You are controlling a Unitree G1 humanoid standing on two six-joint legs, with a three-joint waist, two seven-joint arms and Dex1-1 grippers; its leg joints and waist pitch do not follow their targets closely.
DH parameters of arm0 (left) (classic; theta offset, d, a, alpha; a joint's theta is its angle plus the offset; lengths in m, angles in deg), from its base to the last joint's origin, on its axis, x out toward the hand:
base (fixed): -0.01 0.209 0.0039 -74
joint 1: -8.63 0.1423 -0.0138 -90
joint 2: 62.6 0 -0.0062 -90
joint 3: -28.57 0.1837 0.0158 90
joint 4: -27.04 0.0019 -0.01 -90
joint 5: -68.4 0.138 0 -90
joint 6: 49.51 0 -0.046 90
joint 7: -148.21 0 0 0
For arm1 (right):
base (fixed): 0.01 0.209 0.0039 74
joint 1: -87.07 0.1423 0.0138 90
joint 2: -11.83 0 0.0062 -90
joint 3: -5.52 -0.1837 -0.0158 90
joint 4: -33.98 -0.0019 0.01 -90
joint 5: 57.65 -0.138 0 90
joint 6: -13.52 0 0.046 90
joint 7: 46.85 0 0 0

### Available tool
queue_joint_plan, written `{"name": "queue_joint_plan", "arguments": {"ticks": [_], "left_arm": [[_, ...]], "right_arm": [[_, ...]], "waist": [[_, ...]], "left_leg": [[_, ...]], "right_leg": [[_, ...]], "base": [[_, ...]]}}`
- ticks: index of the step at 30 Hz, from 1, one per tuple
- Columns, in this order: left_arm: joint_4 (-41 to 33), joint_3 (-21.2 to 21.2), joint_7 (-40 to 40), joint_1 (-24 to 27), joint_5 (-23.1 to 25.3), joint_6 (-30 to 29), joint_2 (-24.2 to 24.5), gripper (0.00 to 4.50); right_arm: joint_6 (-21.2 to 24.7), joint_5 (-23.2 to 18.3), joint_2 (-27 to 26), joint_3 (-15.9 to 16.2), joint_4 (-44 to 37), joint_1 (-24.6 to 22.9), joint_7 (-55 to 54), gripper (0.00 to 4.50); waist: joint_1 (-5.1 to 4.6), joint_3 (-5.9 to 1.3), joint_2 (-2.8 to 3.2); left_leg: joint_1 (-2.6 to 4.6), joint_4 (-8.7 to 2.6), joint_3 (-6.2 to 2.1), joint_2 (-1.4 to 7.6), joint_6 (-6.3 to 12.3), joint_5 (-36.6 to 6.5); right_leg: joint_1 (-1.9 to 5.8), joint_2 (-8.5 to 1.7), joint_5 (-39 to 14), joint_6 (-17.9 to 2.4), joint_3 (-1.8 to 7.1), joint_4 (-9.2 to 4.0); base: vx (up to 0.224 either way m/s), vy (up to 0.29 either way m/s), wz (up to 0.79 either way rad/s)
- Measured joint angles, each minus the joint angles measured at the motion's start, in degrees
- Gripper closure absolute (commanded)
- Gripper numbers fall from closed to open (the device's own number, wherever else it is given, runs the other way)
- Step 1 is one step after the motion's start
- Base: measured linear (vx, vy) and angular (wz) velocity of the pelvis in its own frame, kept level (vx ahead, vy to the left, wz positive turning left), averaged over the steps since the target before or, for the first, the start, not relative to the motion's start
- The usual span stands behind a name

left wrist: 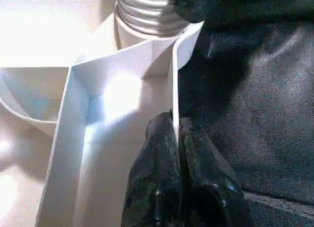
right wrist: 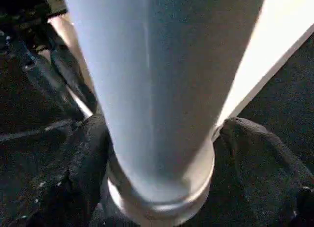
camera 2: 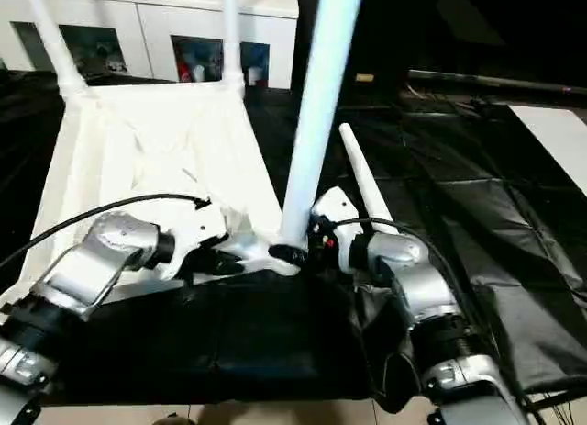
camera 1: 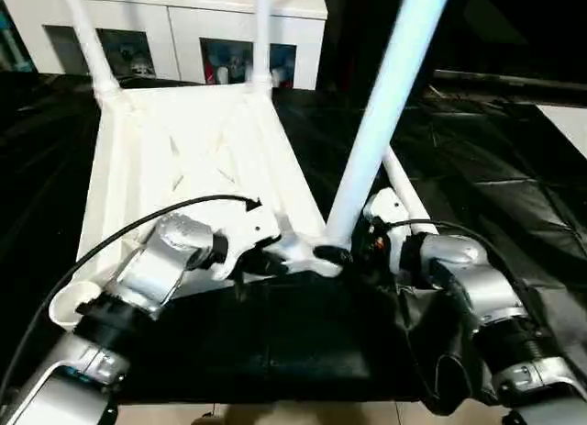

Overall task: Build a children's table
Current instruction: Rotate leg to tighten

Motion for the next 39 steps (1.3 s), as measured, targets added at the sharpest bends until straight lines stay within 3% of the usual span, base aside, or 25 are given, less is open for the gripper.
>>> {"name": "queue_joint_plan", "arguments": {"ticks": [10,14,16,19,25,33,35,39], "left_arm": [[-1.1,0.0,-0.1,0.4,-0.5,-0.9,0.6,4.50],[-1.3,-0.1,-0.1,0.6,-0.6,-1.1,0.9,4.50],[-1.0,-0.6,0.9,0.6,-0.3,-1.9,0.6,4.50],[1.6,-1.8,6.1,-0.5,0.7,-3.3,-2.9,4.50],[10.0,-4.0,19.9,-4.8,2.0,-6.1,-13.1,4.50],[17.4,-5.2,26.6,-8.5,2.5,-5.3,-18.8,4.50],[17.8,-5.2,26.7,-8.6,2.7,-4.8,-19.0,4.50],[17.4,-4.7,24.8,-8.4,2.6,-3.3,-17.5,4.50]], "right_arm": [[1.0,0.0,-0.3,0.5,-0.3,0.0,1.0,1.77],[0.9,0.0,-0.9,0.2,0.0,0.0,0.5,1.83],[-0.2,-0.1,-3.2,-0.9,2.2,0.0,-2.4,1.85],[-1.6,-0.3,-7.7,-3.5,7.1,1.5,-11.5,1.85],[-1.7,-0.8,-14.9,-9.5,15.2,6.1,-33.9,1.86],[-6.8,0.8,-20.0,-12.3,23.1,10.4,-47.8,1.86],[-7.9,0.8,-20.2,-12.3,23.8,10.5,-47.0,1.30],[-8.0,1.2,-18.7,-11.9,24.1,10.0,-42.5,0.95]], "waist": [[-0.05,0.02,-0.02],[-0.13,0.02,-0.03],[-0.65,-0.03,-0.12],[-1.49,-0.02,-0.13],[-1.79,-0.05,-0.24],[-1.59,-0.43,-0.72],[-1.47,-0.46,-0.76],[-1.29,-0.44,-0.74]], "left_leg": [[0.04,0.01,0.00,0.01,0.00,0.0],[0.07,0.01,0.01,0.01,0.00,0.0],[0.16,0.03,0.01,0.02,0.00,0.0],[0.33,0.07,-0.03,0.00,-0.02,0.0],[0.37,0.14,-0.11,-0.01,-0.02,0.0],[0.34,0.11,-0.17,-0.03,-0.02,0.0],[0.32,0.12,-0.17,-0.04,-0.02,0.0],[0.22,0.06,-0.16,-0.02,-0.02,0.0]], "right_leg": [[0.00,0.00,0.0,0.0,0.01,0.02],[0.00,0.01,0.0,0.0,0.01,0.07],[0.07,0.02,0.0,0.0,0.04,0.18],[0.21,0.02,0.1,-0.1,0.10,0.19],[0.17,0.02,0.1,0.0,0.06,0.14],[0.18,0.02,0.2,0.0,0.05,0.14],[0.17,0.02,0.2,0.0,0.07,0.14],[0.09,0.03,0.2,0.0,0.04,0.15]], "base": [[0.000,0.000,0.00],[0.000,0.000,0.00],[0.000,0.000,0.00],[-0.017,-0.001,-0.02],[0.000,0.000,0.00],[0.000,0.000,0.00],[0.000,0.000,0.00],[0.000,0.000,0.00]]}}
